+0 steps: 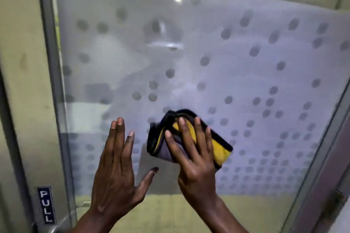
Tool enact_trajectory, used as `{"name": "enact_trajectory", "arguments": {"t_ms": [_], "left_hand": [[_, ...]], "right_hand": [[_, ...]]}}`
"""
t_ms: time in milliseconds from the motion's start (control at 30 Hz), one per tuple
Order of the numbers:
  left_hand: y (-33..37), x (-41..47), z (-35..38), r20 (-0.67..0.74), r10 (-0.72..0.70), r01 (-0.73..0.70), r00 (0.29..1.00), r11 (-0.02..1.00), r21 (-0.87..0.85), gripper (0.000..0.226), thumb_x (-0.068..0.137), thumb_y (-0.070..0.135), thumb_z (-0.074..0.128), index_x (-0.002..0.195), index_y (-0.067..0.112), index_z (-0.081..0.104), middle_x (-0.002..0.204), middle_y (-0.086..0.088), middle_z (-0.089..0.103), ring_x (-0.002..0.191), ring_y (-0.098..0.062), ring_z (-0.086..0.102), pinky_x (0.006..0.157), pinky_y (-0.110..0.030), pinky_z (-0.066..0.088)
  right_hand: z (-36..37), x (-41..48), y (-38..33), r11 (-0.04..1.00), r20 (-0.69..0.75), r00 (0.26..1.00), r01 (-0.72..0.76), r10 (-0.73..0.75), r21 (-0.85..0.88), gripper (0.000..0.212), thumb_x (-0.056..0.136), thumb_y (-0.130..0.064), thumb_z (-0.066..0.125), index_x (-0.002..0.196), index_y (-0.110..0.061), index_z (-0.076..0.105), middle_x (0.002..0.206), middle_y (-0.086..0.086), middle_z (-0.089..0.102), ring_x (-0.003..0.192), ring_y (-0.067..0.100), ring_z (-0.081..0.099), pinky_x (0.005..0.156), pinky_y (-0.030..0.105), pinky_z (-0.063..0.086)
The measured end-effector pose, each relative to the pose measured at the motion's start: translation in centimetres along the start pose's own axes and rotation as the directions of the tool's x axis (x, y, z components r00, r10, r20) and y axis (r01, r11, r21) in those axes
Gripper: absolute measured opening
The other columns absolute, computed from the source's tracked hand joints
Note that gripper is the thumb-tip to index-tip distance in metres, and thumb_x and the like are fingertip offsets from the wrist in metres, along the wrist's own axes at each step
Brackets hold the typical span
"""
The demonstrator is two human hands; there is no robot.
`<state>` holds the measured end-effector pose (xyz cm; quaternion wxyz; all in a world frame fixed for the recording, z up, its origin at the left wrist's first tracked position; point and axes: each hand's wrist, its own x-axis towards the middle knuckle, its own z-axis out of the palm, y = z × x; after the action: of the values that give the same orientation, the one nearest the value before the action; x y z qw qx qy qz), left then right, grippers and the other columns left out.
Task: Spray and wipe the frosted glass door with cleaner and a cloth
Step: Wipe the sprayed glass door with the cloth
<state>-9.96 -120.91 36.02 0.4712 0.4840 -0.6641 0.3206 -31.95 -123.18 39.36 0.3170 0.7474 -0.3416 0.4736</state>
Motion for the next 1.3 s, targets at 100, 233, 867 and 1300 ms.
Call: {"name": "enact_trajectory", "arguments": {"t_ms": [100,233,867,1300], "left_hand": [[-2.7,-1.1,-1.0,0.026,0.018,-0.018,1.000,1.000,0.002,0.114,0.091,0.054,0.077,0.175,0.000,0.023,0.187,-0.026,0.015,0.175,-0.047,0.016,0.144,-0.043,0.013],[-4.9,-1.3,-1.7,0.031,0.012,-0.012,0.999,1.000,-0.015,0.116,0.094,0.065,0.075,0.176,0.002,0.022,0.187,-0.025,0.015,0.175,-0.046,0.016,0.144,-0.043,0.012],[-9.6,-3.5,-3.2,0.036,-0.002,0.007,0.999,0.989,-0.147,0.114,0.094,0.054,0.082,0.174,-0.001,0.022,0.187,-0.026,0.011,0.175,-0.049,0.013,0.145,-0.048,0.013],[-10.1,-3.3,-5.4,0.172,0.052,-0.038,0.984,0.996,-0.084,0.121,0.084,0.041,0.086,0.176,-0.001,0.019,0.187,-0.027,0.008,0.176,-0.045,0.006,0.145,-0.042,0.005]], "right_hand": [[1.9,-6.0,-2.9,0.996,0.105,0.993,-0.055,0.062,-0.069,0.074,0.104,0.010,0.026,0.163,-0.027,0.052,0.178,0.009,0.039,0.164,0.047,0.035,0.121,0.073,0.043],[1.5,-2.5,-3.0,0.991,0.039,0.993,-0.111,0.115,-0.076,0.077,0.099,0.016,0.028,0.160,-0.023,0.055,0.173,0.016,0.043,0.163,0.051,0.033,0.121,0.077,0.040],[4.6,6.5,-10.1,0.999,-0.021,0.999,0.024,-0.025,-0.025,0.078,0.100,0.018,0.041,0.167,-0.023,0.044,0.180,0.015,0.032,0.169,0.046,0.021,0.133,0.071,0.026],[2.8,-7.8,-13.3,0.991,0.301,0.944,-0.120,0.133,-0.058,0.065,0.116,-0.006,0.012,0.164,-0.029,0.050,0.175,0.004,0.044,0.164,0.038,0.038,0.122,0.062,0.044]]}}
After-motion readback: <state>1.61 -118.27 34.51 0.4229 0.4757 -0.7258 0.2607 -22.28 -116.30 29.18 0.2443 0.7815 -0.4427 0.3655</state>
